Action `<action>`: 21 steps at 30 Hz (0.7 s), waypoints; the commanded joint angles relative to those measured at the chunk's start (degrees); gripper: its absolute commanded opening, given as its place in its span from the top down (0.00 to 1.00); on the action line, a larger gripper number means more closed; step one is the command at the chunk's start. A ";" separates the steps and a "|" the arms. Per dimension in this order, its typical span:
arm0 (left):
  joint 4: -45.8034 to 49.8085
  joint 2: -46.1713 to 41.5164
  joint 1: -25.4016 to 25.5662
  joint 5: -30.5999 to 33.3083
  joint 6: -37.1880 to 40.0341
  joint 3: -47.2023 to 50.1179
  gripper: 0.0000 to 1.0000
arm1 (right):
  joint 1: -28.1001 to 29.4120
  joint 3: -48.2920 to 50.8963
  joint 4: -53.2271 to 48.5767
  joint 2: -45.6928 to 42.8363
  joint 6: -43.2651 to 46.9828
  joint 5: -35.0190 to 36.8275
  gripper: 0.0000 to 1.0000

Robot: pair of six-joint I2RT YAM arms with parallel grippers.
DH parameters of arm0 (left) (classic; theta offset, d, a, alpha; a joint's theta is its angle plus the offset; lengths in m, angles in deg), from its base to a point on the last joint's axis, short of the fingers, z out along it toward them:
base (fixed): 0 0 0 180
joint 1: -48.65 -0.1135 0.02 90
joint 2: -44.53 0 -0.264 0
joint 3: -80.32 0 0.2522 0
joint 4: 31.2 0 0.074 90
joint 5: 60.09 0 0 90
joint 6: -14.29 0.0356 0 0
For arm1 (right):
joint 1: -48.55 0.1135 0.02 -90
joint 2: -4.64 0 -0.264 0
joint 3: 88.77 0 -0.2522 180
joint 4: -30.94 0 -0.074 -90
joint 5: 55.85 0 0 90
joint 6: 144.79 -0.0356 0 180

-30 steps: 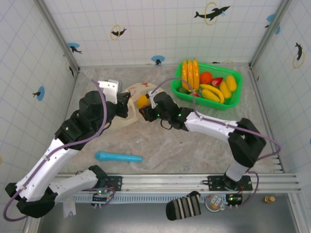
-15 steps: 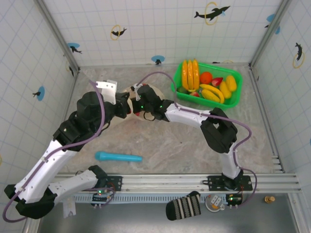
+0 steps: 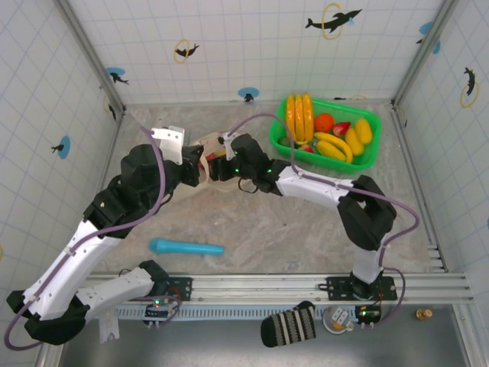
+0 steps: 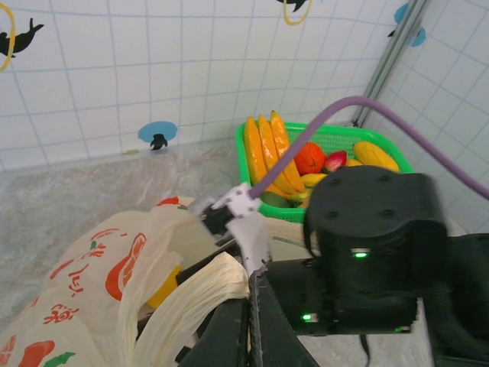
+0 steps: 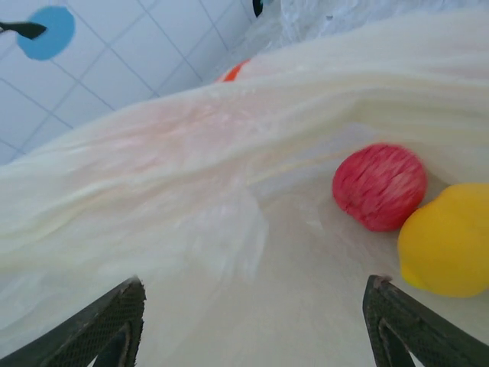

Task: Place the fake fruits into the plastic bag and tie a complex knot

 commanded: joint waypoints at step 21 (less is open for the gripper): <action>-0.79 -0.92 -0.36 -1.70 -1.61 3.11 1.00 | -22.86 17.14 -0.46 -29.16 1.35 -1.03 0.31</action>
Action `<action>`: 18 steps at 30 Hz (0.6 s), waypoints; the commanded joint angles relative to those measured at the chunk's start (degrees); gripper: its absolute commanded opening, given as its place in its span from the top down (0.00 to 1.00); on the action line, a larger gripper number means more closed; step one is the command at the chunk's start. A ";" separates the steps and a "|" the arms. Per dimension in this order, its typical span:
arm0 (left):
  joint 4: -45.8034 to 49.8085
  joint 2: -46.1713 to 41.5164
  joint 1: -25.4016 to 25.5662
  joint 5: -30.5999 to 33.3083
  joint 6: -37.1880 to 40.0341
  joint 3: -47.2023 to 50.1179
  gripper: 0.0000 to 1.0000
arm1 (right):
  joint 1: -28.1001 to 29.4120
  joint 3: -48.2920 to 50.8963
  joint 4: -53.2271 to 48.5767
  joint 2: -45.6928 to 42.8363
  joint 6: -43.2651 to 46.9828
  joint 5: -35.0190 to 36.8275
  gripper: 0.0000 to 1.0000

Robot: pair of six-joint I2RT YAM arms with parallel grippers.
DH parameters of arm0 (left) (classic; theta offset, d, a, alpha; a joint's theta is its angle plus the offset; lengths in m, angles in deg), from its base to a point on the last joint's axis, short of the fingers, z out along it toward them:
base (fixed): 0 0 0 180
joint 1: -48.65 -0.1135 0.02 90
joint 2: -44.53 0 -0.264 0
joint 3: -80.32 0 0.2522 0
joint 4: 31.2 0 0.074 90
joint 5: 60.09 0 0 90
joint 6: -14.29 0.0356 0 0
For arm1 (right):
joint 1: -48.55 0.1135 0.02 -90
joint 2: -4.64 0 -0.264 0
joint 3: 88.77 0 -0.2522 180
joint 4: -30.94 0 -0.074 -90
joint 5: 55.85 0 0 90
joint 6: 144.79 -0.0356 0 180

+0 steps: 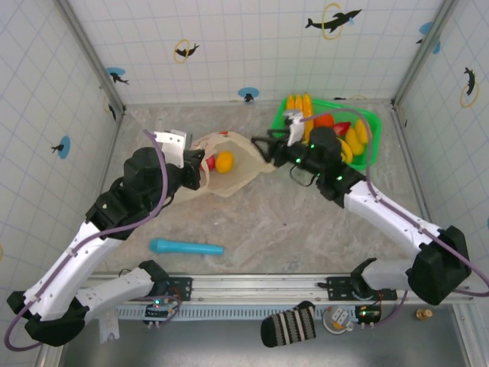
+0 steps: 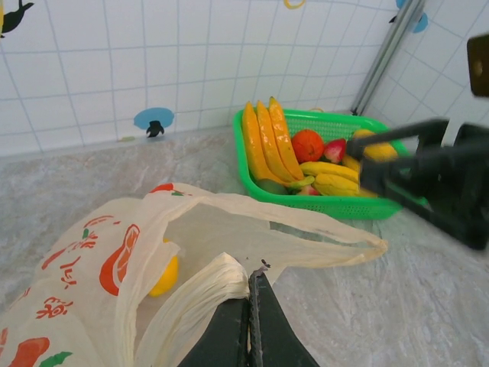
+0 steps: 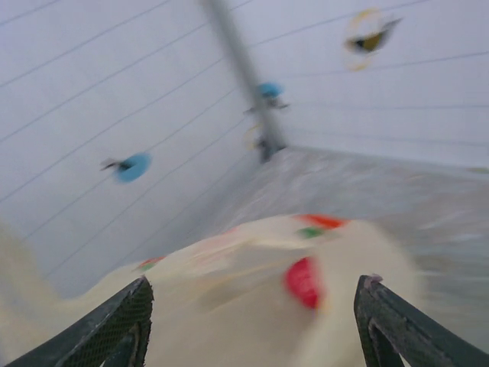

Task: Place the fake fruits into the plastic bag and tie a complex knot

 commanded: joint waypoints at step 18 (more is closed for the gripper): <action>-2.35 0.48 -0.36 -2.19 -0.02 2.09 1.00 | -24.23 -24.83 -25.07 33.13 -2.03 21.48 0.24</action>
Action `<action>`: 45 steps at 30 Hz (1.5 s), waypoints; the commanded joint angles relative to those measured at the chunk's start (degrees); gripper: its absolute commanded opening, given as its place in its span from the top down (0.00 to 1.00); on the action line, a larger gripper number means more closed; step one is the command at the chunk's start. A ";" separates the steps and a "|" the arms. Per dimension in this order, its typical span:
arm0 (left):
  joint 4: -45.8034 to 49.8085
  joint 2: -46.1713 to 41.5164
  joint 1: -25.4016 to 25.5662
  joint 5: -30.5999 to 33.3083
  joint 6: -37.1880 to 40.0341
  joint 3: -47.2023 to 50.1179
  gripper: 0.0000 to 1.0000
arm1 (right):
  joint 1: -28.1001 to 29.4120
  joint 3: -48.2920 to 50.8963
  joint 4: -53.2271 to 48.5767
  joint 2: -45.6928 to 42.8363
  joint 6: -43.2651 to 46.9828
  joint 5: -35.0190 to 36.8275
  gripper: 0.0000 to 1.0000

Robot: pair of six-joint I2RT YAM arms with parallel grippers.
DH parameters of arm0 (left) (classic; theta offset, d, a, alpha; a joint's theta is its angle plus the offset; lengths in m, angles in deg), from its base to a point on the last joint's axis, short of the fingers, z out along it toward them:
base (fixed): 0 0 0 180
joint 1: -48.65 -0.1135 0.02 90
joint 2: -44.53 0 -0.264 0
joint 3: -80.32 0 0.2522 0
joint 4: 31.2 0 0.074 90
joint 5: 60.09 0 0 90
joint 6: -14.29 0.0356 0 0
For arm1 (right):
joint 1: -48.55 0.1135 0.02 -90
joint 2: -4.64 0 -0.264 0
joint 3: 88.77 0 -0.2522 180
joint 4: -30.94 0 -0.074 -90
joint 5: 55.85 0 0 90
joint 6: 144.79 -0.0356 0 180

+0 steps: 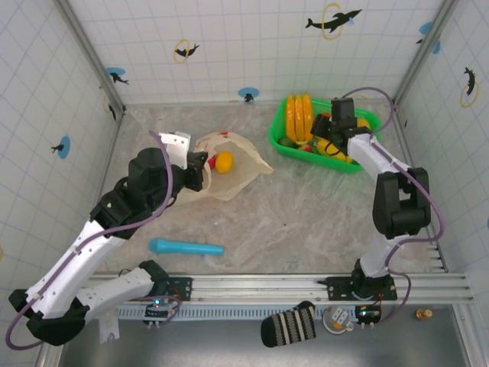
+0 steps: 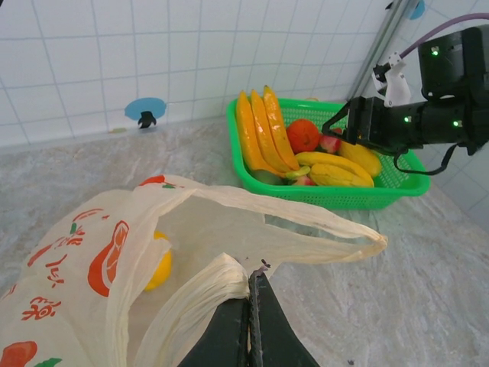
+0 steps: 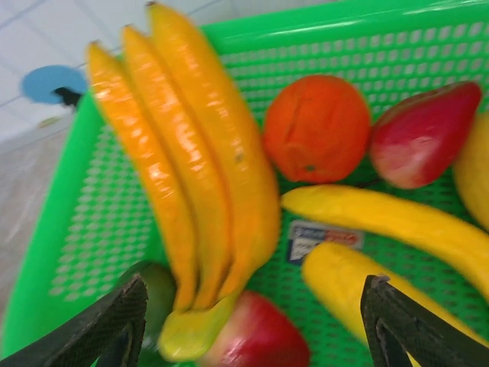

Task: Place the fake fruits into the plastic bag and tie a complex knot

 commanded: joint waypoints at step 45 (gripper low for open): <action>-1.26 1.86 -0.36 0.49 1.72 0.36 1.00 | 0.01 -11.97 2.37 2.05 2.00 -1.01 0.35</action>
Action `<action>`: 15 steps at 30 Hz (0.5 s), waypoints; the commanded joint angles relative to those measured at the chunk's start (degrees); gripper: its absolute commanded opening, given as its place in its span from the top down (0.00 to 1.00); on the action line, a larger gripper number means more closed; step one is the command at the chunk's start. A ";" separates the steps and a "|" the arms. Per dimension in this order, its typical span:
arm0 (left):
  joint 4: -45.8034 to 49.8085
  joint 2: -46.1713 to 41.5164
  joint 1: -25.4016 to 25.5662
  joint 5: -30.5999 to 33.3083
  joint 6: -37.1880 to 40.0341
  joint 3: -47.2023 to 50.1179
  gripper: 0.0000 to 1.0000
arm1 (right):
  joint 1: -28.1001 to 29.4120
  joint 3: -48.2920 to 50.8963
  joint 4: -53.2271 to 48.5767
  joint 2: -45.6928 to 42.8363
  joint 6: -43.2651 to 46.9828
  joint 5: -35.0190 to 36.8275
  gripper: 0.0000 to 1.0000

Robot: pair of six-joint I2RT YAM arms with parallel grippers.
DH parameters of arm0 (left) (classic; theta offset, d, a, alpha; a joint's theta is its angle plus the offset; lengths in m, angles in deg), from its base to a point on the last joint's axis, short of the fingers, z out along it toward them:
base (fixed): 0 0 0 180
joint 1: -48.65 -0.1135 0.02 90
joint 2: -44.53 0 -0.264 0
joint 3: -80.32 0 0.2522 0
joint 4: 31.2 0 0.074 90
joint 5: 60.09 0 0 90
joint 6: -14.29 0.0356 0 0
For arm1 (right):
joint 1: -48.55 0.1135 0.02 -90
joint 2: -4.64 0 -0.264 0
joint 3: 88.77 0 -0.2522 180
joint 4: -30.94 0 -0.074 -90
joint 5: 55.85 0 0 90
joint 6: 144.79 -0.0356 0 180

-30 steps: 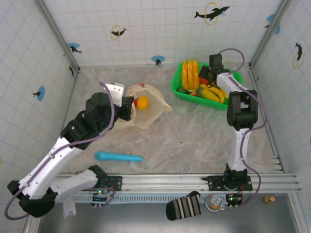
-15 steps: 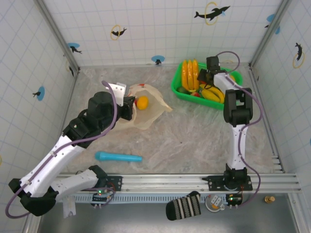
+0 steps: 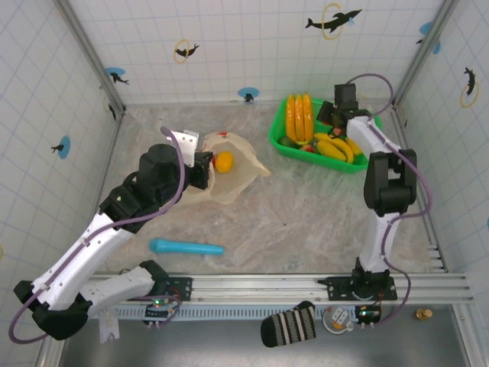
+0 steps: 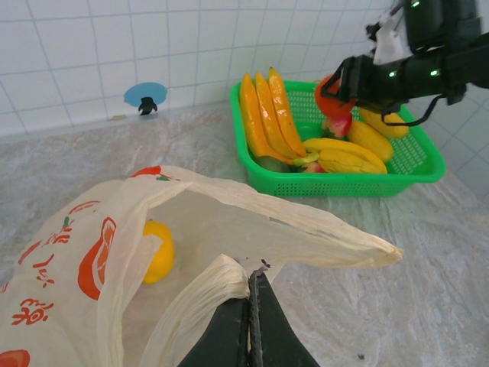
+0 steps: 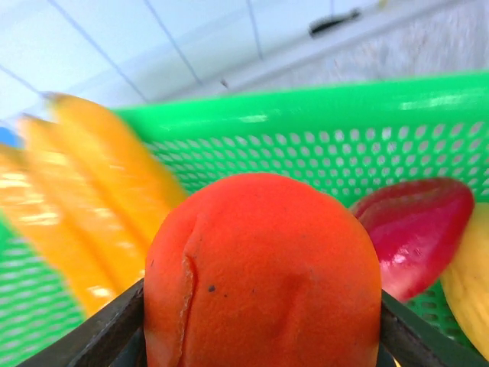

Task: Place the fake fruits into the plastic bag and tie a complex knot

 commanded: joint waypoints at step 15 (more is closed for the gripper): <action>-0.28 -3.96 -0.36 0.60 -0.30 2.58 1.00 | 28.12 37.52 32.56 -46.14 8.59 -19.65 0.36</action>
